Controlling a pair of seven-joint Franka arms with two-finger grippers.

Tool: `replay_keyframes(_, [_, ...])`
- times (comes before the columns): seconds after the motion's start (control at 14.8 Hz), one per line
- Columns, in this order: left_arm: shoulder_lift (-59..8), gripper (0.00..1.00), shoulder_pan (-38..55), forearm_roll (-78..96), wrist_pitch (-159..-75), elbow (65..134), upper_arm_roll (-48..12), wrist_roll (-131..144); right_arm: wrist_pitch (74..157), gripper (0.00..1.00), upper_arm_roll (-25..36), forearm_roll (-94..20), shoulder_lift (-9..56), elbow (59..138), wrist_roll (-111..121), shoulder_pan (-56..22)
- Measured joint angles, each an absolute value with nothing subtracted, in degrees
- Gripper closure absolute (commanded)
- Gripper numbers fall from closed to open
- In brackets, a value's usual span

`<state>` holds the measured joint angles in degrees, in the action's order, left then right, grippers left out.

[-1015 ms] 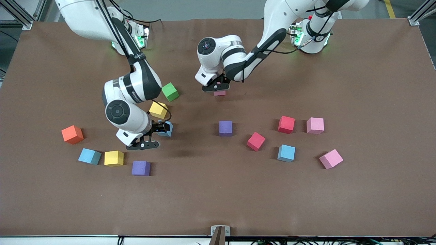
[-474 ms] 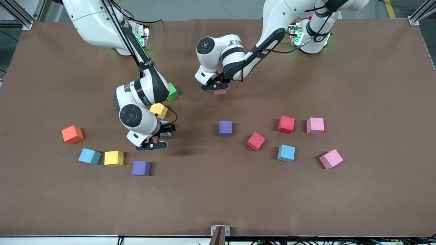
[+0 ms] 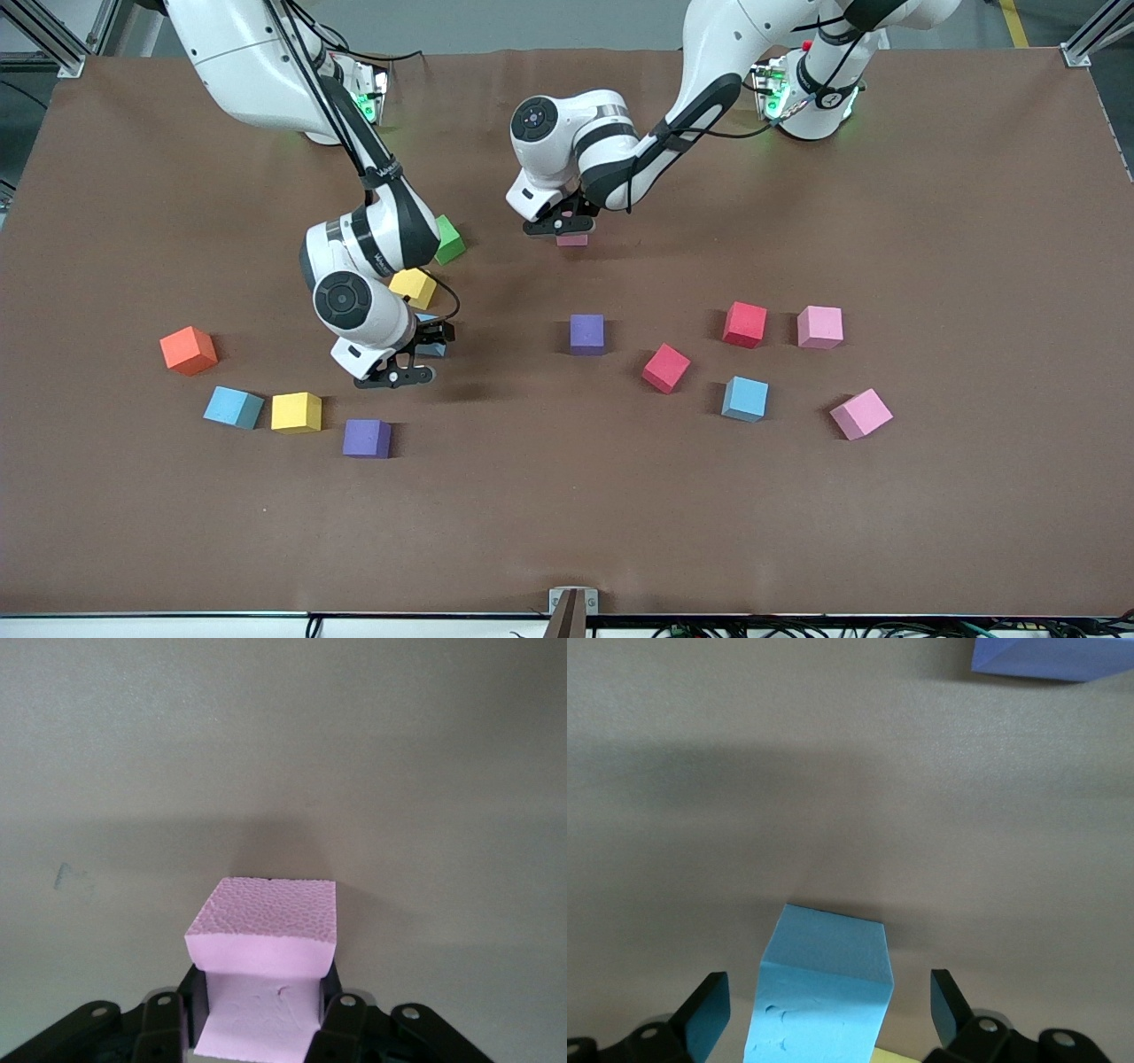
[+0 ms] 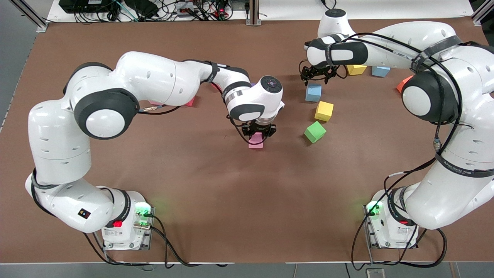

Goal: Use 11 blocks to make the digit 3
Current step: 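Place the pink cube with the left gripper while the right gripper grasps the blue cube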

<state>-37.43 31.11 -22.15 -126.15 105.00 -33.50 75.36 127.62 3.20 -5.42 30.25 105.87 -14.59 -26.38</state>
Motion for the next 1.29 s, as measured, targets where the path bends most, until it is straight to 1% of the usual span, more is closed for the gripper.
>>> replay_keyframes(0.34, [-37.45,0.51,31.49,-22.15,-126.15,105.0,-33.74,75.35,127.7,0.0,3.2,-5.79,30.25,106.81,-15.03,-26.39])
replay_keyframes(0.68, [-37.48,0.49,31.5,-22.15,-126.17,105.0,-34.07,75.35,127.79,0.0,3.2,-9.76,30.29,107.27,-15.67,-26.39])
replay_keyframes(0.74, [-37.5,0.48,31.5,-22.15,-126.19,105.0,-34.08,75.35,127.79,0.0,3.21,-9.87,30.31,107.34,-15.75,-26.39])
replay_keyframes(0.88, [-37.62,0.44,31.52,-22.15,-126.53,105.0,-34.09,75.37,127.79,0.0,3.21,-9.9,30.34,107.47,-15.9,-26.39])
replay_keyframes(0.95, [-37.73,0.33,31.55,-22.15,-126.92,105.0,-34.09,75.4,127.79,0.0,3.21,-9.9,30.38,107.53,-15.96,-26.39])
replay_keyframes(1.02, [-37.82,0.07,31.56,-22.15,-127.2,105.0,-34.09,75.43,127.79,0.0,3.21,-9.9,30.43,107.56,-16.02,-26.39])
replay_keyframes(1.08, [-37.9,0.0,31.56,-22.15,-127.35,105.0,-34.09,75.44,127.8,0.0,3.21,-9.9,30.48,107.59,-16.05,-26.39])
replay_keyframes(1.29, [-37.99,0.0,31.56,-22.15,-127.55,105.0,-34.09,75.46,127.8,0.05,3.21,-9.92,30.54,107.65,-16.1,-26.39])
